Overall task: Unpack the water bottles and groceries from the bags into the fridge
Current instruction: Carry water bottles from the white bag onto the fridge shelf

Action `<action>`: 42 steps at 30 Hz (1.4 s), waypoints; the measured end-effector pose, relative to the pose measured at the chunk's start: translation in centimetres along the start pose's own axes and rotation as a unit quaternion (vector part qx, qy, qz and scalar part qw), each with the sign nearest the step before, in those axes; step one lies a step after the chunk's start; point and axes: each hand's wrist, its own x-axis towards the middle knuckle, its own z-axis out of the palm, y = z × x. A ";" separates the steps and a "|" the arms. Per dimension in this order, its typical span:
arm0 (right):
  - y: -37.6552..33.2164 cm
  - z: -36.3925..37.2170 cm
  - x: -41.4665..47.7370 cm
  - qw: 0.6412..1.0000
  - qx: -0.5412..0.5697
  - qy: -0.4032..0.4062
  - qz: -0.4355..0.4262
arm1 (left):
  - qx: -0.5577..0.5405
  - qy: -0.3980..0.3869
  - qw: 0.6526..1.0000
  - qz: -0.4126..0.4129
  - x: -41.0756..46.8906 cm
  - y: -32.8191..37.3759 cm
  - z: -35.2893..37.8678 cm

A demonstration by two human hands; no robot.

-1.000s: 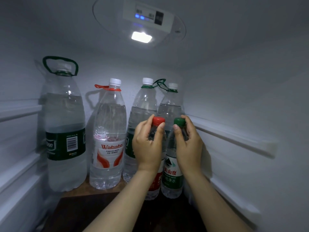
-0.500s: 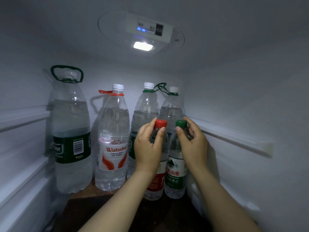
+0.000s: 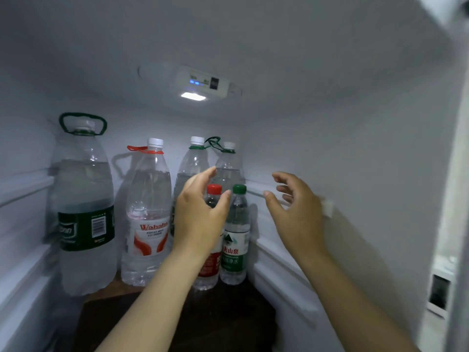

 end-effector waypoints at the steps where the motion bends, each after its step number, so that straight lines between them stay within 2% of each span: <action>1: -0.6 -1.1 -0.3 1.000 -0.024 0.000 -0.014 | -0.002 -0.011 1.000 0.013 -0.5 0.9 -0.2; 10: -5.8 -12.1 -3.9 0.972 -0.209 0.008 -0.103 | -0.080 -0.068 0.989 0.106 -3.9 9.1 -0.2; 14: -7.3 -18.4 -5.8 0.954 -0.262 0.044 -0.140 | -0.142 -0.075 0.978 0.130 -5.1 13.2 0.4; 16: -8.1 -20.9 -6.6 0.953 -0.262 0.030 -0.146 | -0.171 -0.089 0.972 0.136 -5.9 15.5 0.8; 19: -9.6 -22.7 -8.2 0.952 -0.265 -0.049 -0.145 | -0.200 -0.112 0.961 0.158 -7.1 18.6 1.1; 22: -10.7 -25.1 -9.1 0.951 -0.255 -0.008 -0.176 | -0.230 -0.121 0.950 0.170 -7.9 20.6 1.1; 25: -11.5 -28.3 -9.1 0.960 -0.221 0.044 -0.168 | -0.243 -0.120 0.950 0.157 -8.6 22.1 1.3; 42: -11.7 -34.9 -10.6 0.949 -0.263 0.053 -0.166 | -0.238 -0.137 0.948 0.163 -12.5 27.9 0.6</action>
